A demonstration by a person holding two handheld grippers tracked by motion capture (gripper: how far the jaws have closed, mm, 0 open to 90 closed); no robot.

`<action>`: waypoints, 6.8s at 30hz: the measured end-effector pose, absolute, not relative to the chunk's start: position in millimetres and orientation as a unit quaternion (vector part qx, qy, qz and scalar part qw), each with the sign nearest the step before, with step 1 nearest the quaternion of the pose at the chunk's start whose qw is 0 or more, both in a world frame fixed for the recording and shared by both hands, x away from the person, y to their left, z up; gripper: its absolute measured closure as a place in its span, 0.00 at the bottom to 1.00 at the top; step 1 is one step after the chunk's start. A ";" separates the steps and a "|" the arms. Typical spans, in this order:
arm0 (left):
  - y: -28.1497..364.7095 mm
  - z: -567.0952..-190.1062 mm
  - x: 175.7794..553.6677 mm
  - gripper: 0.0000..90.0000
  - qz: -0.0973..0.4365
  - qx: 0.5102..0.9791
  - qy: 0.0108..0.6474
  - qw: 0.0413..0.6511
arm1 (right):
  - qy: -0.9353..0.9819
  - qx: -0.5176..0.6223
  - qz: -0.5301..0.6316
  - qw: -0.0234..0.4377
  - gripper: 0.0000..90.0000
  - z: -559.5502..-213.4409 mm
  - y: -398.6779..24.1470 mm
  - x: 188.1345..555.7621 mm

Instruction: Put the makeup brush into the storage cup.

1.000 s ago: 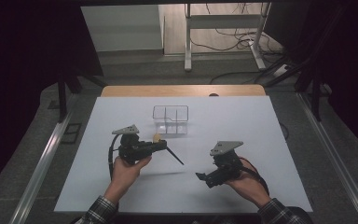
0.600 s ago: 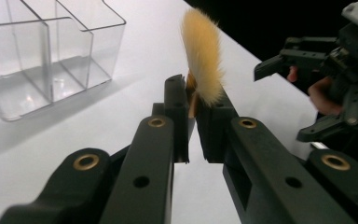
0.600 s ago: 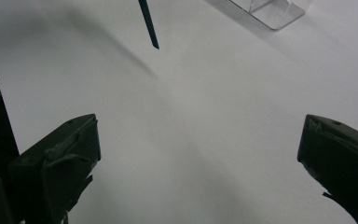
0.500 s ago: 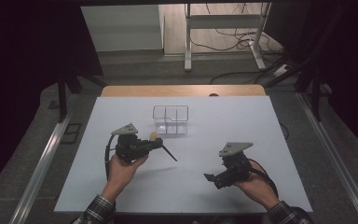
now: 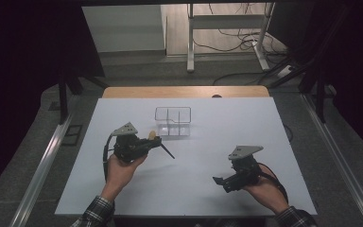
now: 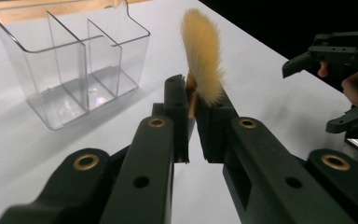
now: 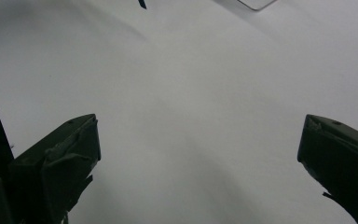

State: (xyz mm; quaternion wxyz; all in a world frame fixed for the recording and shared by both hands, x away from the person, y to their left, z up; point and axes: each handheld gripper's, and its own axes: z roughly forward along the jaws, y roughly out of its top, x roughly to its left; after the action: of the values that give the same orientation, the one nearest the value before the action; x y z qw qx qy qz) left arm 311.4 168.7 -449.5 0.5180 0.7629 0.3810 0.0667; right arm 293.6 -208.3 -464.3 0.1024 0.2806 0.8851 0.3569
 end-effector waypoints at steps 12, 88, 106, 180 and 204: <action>172.2 -440.1 318.0 0.92 0.097 0.765 0.371 0.518 | 0.879 0.306 0.347 0.113 0.00 -466.8 -231.3 292.8; 133.4 -390.7 395.6 0.93 0.139 0.770 0.334 0.526 | 0.848 0.389 0.337 0.125 0.00 -470.4 -294.5 280.0; 123.5 -382.3 413.9 0.93 0.148 0.769 0.332 0.525 | 0.851 0.386 0.335 0.123 0.00 -470.6 -294.2 280.1; 91.4 -443.1 443.6 0.93 0.132 0.790 0.360 0.479 | 0.863 0.372 0.322 0.118 0.00 -472.8 -290.2 280.3; 88.8 -437.7 446.2 0.09 0.132 0.790 0.374 0.467 | 0.865 0.368 0.321 0.118 0.00 -472.9 -289.9 280.1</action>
State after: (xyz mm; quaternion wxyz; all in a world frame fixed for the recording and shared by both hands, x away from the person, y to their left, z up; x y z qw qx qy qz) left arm 446.2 88.8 -437.7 0.4672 0.7904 0.3736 0.1322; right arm 280.1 -289.9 -472.9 0.1179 0.3682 0.8646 0.3211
